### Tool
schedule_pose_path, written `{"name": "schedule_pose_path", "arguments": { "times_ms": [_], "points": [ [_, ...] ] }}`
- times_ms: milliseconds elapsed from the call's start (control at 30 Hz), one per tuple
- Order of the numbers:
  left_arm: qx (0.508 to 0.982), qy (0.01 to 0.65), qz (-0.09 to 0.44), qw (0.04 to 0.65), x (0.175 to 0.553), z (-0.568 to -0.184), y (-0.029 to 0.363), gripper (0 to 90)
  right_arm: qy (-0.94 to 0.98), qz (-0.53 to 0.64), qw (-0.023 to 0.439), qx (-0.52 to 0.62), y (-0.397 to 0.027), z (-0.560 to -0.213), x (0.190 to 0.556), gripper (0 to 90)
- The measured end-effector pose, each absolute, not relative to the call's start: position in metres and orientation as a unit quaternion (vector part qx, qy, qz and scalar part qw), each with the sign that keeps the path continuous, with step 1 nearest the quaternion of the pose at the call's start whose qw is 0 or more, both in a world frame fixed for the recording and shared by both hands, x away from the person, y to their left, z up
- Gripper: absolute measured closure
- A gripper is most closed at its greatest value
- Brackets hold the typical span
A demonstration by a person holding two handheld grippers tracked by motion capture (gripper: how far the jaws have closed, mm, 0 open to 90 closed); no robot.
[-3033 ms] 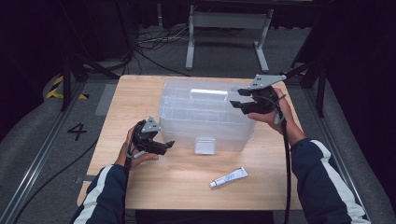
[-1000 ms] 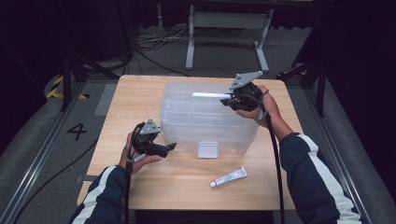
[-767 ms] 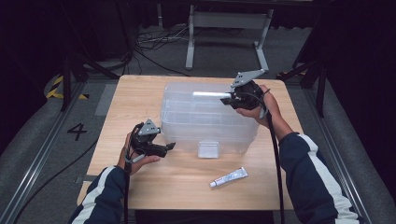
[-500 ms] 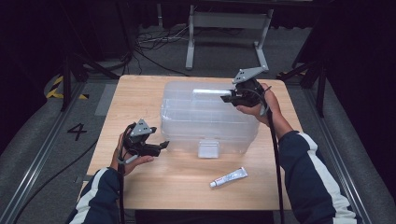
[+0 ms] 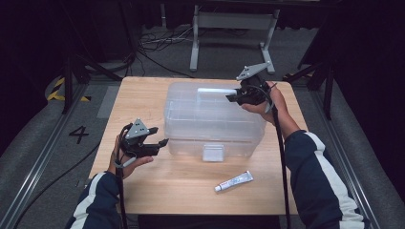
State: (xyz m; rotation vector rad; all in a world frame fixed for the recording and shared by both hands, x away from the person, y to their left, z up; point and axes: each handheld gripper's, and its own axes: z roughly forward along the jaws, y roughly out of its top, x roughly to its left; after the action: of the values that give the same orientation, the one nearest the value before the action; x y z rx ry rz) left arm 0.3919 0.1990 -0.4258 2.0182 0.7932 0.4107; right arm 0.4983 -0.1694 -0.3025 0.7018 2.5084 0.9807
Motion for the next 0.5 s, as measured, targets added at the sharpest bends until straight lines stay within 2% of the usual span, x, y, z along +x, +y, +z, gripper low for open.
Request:
{"name": "schedule_pose_path", "arguments": {
  "times_ms": [200,500],
  "points": [
    [0.811,0.317,0.16,0.465,0.3943,-0.4229,0.1953,61.0,0.887,0.344,0.179,0.251,-0.1688,-0.3001,0.4996,73.5],
    [0.813,0.305,0.156,0.471,0.3955,-0.4201,0.1917,71.9,0.887,0.34,0.18,0.255,-0.1697,-0.296,0.5025,73.1]
  ]
}}
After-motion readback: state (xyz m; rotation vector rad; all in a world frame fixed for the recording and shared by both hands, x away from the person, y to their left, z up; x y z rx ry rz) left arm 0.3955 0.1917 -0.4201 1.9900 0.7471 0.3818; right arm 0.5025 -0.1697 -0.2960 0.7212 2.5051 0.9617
